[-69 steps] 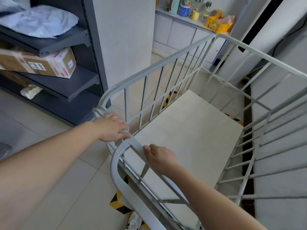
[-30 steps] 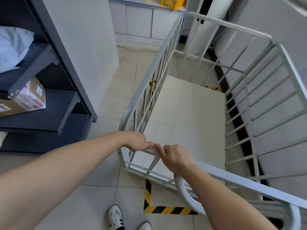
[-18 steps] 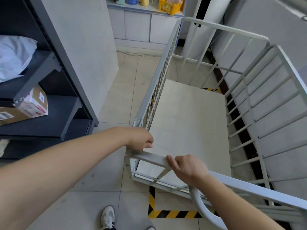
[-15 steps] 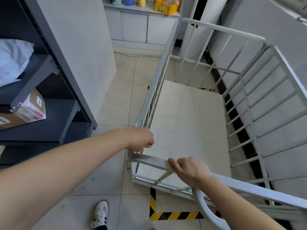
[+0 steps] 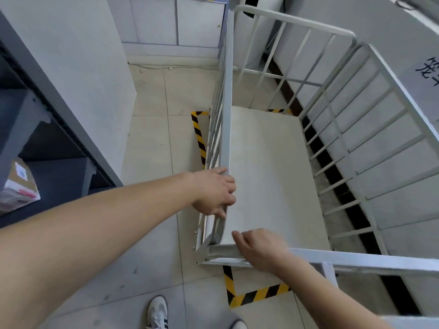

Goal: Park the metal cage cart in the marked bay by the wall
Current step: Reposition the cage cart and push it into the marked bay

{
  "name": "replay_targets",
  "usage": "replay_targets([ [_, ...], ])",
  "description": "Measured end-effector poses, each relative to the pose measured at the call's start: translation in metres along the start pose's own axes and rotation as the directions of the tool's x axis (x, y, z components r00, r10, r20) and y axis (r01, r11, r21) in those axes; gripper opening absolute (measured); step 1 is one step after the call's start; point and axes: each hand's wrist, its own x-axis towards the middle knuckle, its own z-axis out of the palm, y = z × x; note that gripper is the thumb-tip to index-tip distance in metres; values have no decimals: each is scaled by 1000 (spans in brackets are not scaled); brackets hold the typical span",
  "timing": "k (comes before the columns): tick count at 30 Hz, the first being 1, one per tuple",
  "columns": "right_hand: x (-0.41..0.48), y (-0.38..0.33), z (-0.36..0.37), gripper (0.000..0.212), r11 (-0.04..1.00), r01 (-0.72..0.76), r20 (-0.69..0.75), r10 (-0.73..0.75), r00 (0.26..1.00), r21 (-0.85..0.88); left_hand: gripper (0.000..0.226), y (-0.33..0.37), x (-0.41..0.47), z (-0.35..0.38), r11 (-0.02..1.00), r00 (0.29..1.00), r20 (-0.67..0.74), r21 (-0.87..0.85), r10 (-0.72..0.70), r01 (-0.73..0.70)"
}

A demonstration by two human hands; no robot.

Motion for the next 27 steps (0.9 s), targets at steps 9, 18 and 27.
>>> replay_targets([
  [9, -6, -5, 12, 58, 988, -150, -29, 151, 988, 30, 46, 8, 20, -17, 998, 981, 182, 12, 63, -66],
  [18, -15, -1, 14, 53, 982, -186, -54, 188, 981, 32, 49, 14, 27, -18, 994, 976, 194, -58, 99, -89],
  [27, -15, 0, 15, 52, 985, -174, -92, 172, 981, -5, 45, 16, 28, -15, 995, 981, 172, -72, 87, -75],
])
